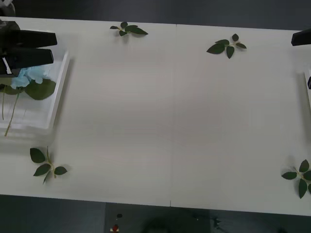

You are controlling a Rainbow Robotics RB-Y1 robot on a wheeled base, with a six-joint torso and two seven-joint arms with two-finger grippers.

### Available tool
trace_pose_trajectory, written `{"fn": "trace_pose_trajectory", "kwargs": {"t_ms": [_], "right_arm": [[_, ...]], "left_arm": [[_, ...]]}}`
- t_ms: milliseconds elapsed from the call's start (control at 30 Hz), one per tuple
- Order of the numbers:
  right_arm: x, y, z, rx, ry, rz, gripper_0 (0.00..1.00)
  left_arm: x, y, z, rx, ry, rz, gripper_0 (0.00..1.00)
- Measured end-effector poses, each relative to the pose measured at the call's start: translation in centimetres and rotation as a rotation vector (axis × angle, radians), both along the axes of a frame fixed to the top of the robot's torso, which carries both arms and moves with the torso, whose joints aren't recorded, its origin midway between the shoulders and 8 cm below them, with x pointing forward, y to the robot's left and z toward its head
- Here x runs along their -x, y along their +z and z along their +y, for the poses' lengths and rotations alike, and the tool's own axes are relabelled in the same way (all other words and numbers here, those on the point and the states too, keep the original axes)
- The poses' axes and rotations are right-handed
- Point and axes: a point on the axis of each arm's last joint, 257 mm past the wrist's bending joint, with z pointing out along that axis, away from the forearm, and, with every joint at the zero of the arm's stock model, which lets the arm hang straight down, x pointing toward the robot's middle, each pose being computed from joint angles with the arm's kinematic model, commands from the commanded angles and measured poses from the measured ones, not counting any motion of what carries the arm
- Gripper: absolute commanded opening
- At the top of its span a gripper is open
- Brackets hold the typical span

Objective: Put the red flowers into the right box and the blue flowers into the left box

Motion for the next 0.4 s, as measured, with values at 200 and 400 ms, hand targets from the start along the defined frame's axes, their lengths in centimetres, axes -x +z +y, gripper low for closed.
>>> {"fn": "trace_pose_trajectory", "kwargs": {"t_ms": [200, 400], "right_arm": [[0.00, 0.00, 0.00, 0.000, 0.000, 0.000, 1.00], [0.00, 0.00, 0.00, 0.000, 0.000, 0.000, 1.00]], "left_arm": [[0.32, -0.04, -0.38, -0.007, -0.011, -0.006, 0.84], [0.32, -0.04, -0.38, -0.007, -0.011, -0.006, 0.84]]}}
